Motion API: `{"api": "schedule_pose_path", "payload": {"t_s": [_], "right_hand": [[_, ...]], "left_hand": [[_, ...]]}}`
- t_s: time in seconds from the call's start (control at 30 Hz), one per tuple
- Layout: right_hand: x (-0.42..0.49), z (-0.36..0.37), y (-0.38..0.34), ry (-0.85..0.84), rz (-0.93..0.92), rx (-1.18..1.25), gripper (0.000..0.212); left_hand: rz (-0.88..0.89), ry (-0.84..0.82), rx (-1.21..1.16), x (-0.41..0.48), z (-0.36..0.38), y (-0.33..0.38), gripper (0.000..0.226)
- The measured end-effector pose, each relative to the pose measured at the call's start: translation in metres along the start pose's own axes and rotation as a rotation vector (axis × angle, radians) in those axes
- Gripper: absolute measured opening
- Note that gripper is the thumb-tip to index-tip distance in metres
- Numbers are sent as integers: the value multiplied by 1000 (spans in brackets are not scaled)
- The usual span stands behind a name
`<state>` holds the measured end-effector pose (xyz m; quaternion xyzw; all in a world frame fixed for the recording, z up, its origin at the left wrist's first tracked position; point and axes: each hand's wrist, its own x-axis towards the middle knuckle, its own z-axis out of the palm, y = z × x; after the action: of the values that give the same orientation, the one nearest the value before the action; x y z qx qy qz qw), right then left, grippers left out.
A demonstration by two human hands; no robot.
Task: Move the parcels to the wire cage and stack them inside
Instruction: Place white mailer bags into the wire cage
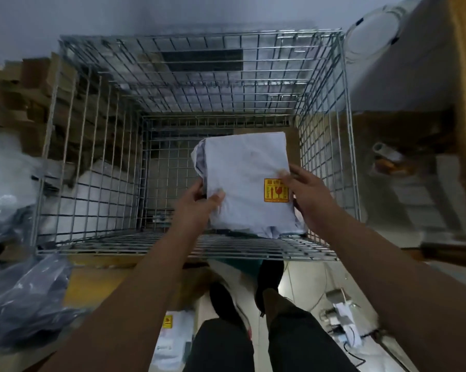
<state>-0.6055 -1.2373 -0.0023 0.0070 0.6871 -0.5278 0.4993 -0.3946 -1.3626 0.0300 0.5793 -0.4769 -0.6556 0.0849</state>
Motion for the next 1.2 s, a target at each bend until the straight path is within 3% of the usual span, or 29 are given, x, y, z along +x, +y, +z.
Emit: {"api": "schedule_pose_path", "payload": {"t_s": [0.27,0.43,0.57,0.67,0.83,0.93,1.2], "right_hand": [[53,4,14,49,-50,-175,36],[77,8,16,166,-110,-277,44],[109,14,19,195,-78,-303,25],[143,13,24,231,-52,-311,40],[214,4,36,306,-28,-340,39],[263,-2,46,330,-16,-326,40],[329,-20,90,385,18,-310,47]], "left_hand": [[65,18,78,65,12,-8,38],[27,-3,76,105,15,-19,33],[34,-23,110,151,29,-28,28],[28,-18,154,192,48,-35,17],[58,16,259,266,89,-49,22],[133,45,396,309,114,-62,8],[134,-19,469,372,159,-109,36]]}}
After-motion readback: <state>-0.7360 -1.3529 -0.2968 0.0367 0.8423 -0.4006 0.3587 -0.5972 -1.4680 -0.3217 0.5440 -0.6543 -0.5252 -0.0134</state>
